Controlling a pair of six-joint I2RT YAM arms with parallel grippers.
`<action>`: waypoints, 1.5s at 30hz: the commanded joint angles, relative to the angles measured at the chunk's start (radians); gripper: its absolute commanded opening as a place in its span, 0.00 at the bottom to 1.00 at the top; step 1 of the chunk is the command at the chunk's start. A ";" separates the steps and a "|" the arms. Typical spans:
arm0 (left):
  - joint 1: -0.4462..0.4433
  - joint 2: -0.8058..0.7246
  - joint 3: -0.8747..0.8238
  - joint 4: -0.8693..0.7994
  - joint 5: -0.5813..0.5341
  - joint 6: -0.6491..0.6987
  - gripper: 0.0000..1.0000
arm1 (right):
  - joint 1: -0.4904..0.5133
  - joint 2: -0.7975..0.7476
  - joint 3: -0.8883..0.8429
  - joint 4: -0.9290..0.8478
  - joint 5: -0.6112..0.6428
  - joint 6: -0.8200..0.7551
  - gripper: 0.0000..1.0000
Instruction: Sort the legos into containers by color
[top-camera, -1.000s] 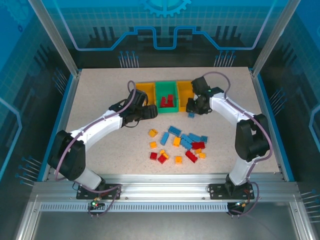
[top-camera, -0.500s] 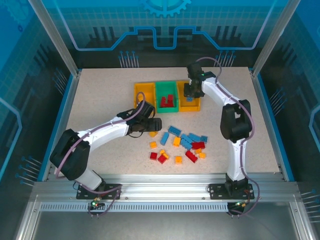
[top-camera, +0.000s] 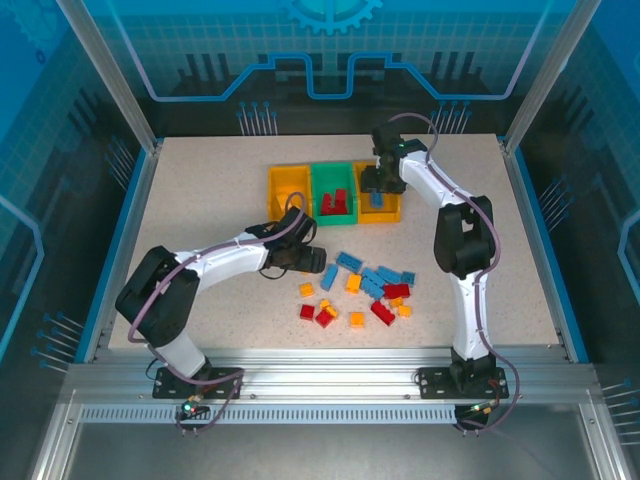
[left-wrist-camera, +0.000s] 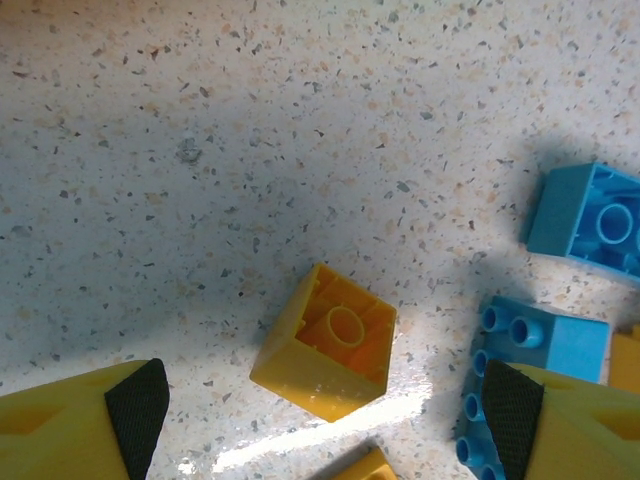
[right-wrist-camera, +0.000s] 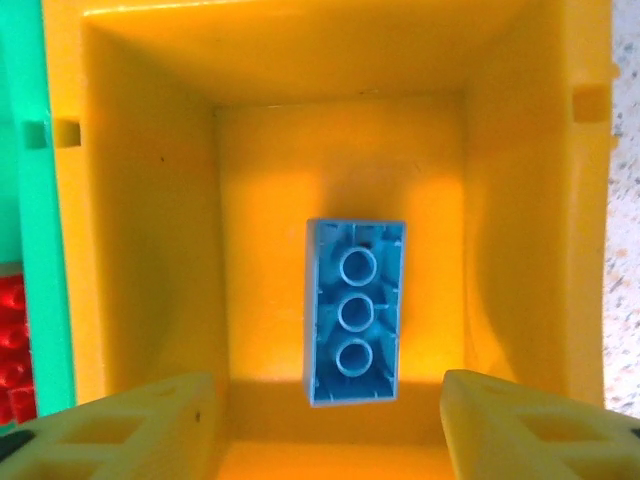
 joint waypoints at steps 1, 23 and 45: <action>-0.004 0.024 -0.009 -0.016 0.004 0.082 0.85 | -0.011 -0.059 -0.001 -0.021 -0.045 0.008 0.68; -0.003 0.100 -0.042 0.052 0.054 0.160 0.70 | -0.081 -0.335 -0.216 0.037 -0.133 0.042 0.76; 0.044 0.032 0.093 -0.032 -0.029 0.096 0.30 | -0.074 -0.697 -0.762 0.114 -0.074 0.028 0.75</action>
